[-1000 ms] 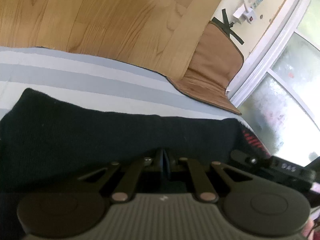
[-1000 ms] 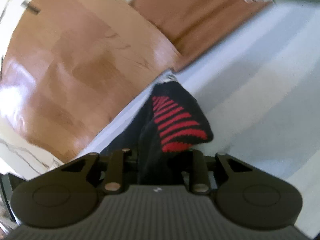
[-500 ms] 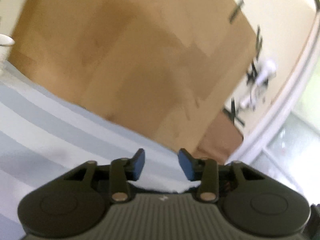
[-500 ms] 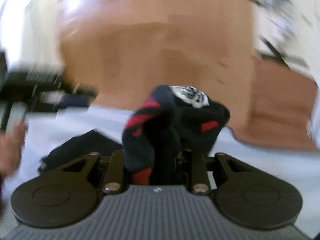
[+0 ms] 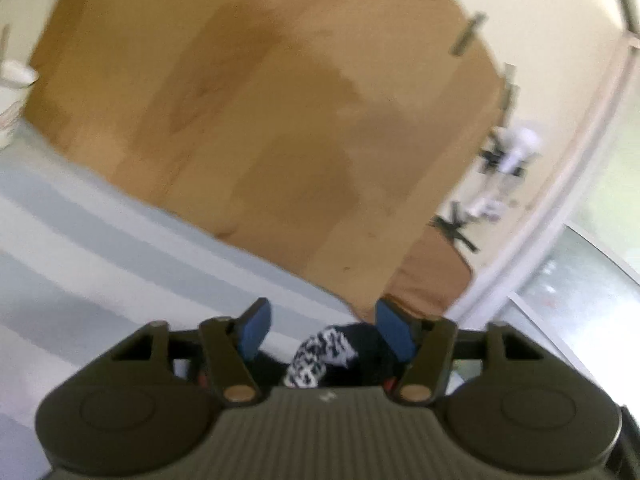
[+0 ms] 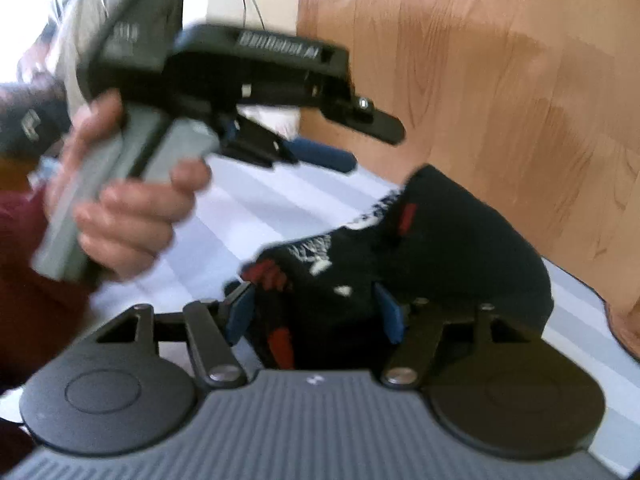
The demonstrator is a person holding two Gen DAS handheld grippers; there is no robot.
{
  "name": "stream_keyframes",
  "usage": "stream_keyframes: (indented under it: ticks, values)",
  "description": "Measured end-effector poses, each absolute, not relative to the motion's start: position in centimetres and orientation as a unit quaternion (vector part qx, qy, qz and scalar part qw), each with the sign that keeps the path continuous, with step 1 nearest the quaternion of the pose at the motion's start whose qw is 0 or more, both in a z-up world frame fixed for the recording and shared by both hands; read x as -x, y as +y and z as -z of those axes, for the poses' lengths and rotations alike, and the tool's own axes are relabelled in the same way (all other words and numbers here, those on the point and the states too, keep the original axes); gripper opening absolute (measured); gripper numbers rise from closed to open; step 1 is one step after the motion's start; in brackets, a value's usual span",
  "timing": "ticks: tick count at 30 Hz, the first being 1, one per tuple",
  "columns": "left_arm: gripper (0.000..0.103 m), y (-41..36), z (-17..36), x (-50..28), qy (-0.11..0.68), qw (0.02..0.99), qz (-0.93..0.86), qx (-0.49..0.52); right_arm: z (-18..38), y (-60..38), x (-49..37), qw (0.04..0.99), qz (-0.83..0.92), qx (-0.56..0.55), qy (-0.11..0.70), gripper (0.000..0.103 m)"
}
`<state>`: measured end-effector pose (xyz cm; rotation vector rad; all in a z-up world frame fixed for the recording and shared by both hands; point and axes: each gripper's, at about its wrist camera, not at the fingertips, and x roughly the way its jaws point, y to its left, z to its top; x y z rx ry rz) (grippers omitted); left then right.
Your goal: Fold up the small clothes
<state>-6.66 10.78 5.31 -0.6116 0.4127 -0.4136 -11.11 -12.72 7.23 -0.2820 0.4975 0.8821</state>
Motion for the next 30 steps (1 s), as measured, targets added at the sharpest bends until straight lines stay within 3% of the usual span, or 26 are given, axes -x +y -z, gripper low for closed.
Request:
stream_keyframes:
  ticks: [10,17,20,22,24,26,27,30]
  values:
    - [0.065,9.7,-6.6,8.7,0.144,0.913,0.256,0.282,-7.0,-21.3,9.9,0.87,-0.415,-0.06,0.261,0.067]
    - [0.041,6.7,-6.9,9.2,0.169,0.906,0.329,0.207,-7.3,-22.1,10.3,0.881,-0.4,-0.044,0.25,0.067]
    - [0.04,5.0,-6.8,9.3,0.188,0.904,0.343,0.174,-7.8,-23.9,10.6,0.89,-0.384,-0.069,0.236,0.066]
    - [0.047,4.0,-6.5,8.8,0.207,0.909,0.324,0.159,-7.5,-25.8,10.4,0.891,-0.372,-0.101,0.241,0.065]
    - [0.046,3.2,-5.7,7.5,0.241,0.91,0.295,0.16,-6.7,-27.1,9.8,0.888,-0.36,-0.138,0.249,0.046]
    - [0.016,2.4,-4.7,6.1,0.28,0.911,0.261,0.153,-5.8,-27.8,8.9,0.883,-0.344,-0.17,0.269,0.031]
    - [0.016,2.4,-4.2,5.5,0.295,0.91,0.245,0.155,-5.5,-27.3,8.3,0.883,-0.337,-0.173,0.278,0.024]
    - [0.014,4.6,-4.5,5.4,0.286,0.911,0.223,0.195,-5.1,-24.3,7.4,0.873,-0.356,-0.148,0.297,0.022]
